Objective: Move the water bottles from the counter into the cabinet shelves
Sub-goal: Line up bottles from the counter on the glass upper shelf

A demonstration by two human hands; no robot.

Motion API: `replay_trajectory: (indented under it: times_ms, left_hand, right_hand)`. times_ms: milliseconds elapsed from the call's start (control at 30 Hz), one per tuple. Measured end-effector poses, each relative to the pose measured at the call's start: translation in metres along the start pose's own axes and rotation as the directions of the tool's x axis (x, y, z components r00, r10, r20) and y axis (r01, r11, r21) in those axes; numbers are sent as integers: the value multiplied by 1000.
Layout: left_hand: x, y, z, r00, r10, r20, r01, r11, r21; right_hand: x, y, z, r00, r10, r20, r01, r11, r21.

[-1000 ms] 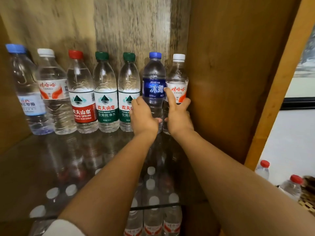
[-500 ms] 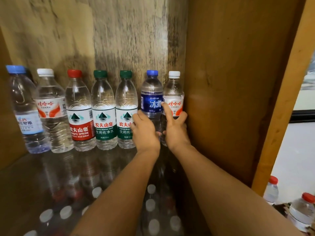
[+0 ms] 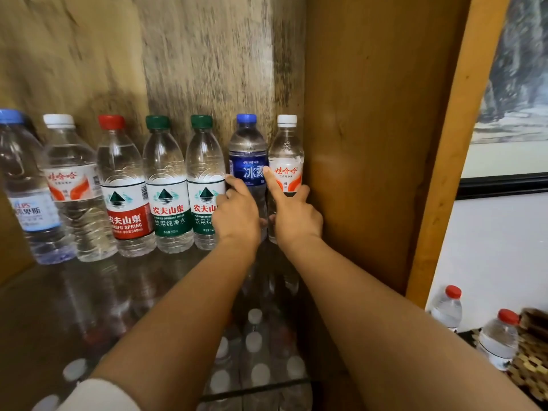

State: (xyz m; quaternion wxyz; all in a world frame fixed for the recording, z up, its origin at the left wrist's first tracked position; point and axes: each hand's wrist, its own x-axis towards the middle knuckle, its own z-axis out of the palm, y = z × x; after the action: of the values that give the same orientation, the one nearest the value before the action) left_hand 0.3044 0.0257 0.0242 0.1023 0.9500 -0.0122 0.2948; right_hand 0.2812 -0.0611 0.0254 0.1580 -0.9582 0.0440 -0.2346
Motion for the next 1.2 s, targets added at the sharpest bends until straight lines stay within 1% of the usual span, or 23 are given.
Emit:
replay_trajectory:
  times_ms: [67, 167, 267, 333, 367, 467, 533, 633, 867, 967, 1100, 1200]
  left_hand:
    - [-1, -3, 3, 1000, 1, 3, -1, 1000, -29]
    - [-4, -6, 5, 1000, 14, -13, -15, 998, -64]
    - [-6, -11, 6, 999, 46, -29, -49, 994, -97]
    - [-6, -12, 6, 998, 50, -35, -53, 993, -109]
    - [-6, -13, 6, 998, 50, -37, -53, 993, -109]
    - [-5, -14, 8, 999, 44, -28, -48, 991, -127]
    - [-5, -15, 9, 999, 46, -29, -49, 990, -135]
    - [-4, -16, 9, 998, 59, -31, -63, 990, -129]
    - [-5, -17, 9, 996, 79, -27, -82, 989, -121]
    - [-4, -16, 8, 997, 70, -12, -71, 990, -125]
    - [-5, -14, 7, 998, 60, 15, -57, 989, -134]
    - [-9, -16, 3, 993, 87, 85, -68, 977, -200]
  right_hand:
    - [-2, -3, 0, 1000, 2, 6, -3, 996, 86]
    - [-8, -4, 5, 999, 34, 0, -33, 954, 299]
    - [-18, -2, 12, 999, 43, -22, -31, 923, 384]
    - [-20, -3, 13, 997, 60, -40, -42, 938, 345]
    - [-19, -5, 12, 997, 66, -29, -55, 957, 286]
    - [-16, -7, 8, 994, 82, 78, -88, 994, 71]
    - [-17, -5, 9, 992, 64, 113, -67, 998, 22]
    - [-19, -1, 12, 995, 23, 102, -31, 997, 77]
    - [-15, 5, 15, 997, -20, 68, 6, 978, 206]
    - [-14, 6, 15, 997, -23, 73, 6, 975, 221]
    - [-14, 6, 16, 992, -17, 126, -7, 983, 184]
    - [-17, 4, 12, 981, 13, 195, -49, 983, 179]
